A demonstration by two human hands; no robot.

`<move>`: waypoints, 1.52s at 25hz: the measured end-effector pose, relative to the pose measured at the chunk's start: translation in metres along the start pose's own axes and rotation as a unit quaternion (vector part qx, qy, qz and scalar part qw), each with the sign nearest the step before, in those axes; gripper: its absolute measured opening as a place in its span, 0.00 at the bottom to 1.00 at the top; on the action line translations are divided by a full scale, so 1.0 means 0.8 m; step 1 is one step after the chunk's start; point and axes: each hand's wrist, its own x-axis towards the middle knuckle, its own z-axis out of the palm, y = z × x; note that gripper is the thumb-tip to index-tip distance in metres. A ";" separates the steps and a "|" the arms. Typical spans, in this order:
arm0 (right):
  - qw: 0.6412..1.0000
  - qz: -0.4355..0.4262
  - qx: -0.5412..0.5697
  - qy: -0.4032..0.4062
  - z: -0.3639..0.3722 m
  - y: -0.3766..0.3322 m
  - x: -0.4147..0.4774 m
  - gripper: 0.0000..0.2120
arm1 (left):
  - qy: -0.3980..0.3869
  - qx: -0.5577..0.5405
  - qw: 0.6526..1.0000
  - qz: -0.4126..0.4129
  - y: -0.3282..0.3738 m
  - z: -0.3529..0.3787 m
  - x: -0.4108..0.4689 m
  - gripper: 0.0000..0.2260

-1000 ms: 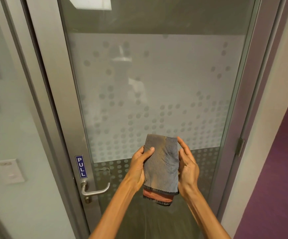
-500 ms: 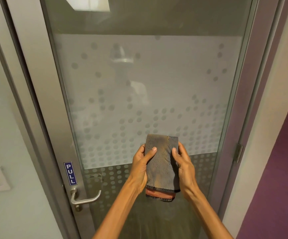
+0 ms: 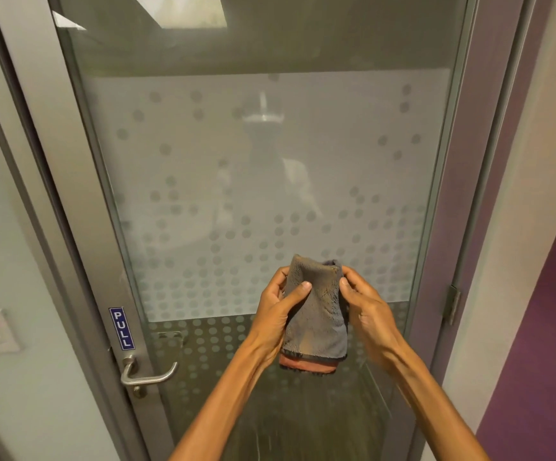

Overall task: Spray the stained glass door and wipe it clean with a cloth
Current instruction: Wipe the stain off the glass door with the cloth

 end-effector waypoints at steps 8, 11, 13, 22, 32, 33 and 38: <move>0.993 -0.055 -0.052 -0.087 -0.043 -0.017 -0.023 0.28 | 0.065 0.071 0.994 0.060 -0.008 0.030 -0.016 0.12; 0.987 -0.086 -0.107 -0.079 -0.045 -0.018 -0.025 0.26 | 0.074 0.137 0.985 0.079 -0.010 0.036 -0.023 0.13; 0.977 -0.111 -0.172 -0.067 -0.046 -0.019 -0.023 0.24 | 0.063 0.182 0.977 0.093 -0.006 0.038 -0.024 0.14; 0.910 -0.115 -0.357 -0.178 -0.076 -0.052 -0.006 0.26 | 0.045 0.288 0.952 0.095 0.009 0.056 -0.031 0.31; 0.881 -0.115 -0.405 -0.217 -0.071 -0.064 -0.025 0.28 | 0.068 0.282 0.953 0.084 0.009 0.051 -0.058 0.29; 0.877 -0.110 -0.414 -0.218 -0.068 -0.068 -0.031 0.28 | 0.071 0.276 0.955 0.084 0.013 0.051 -0.063 0.26; 0.828 -0.112 -0.509 -0.208 -0.030 -0.084 -0.078 0.27 | 0.040 0.253 0.962 0.093 0.025 0.035 -0.104 0.21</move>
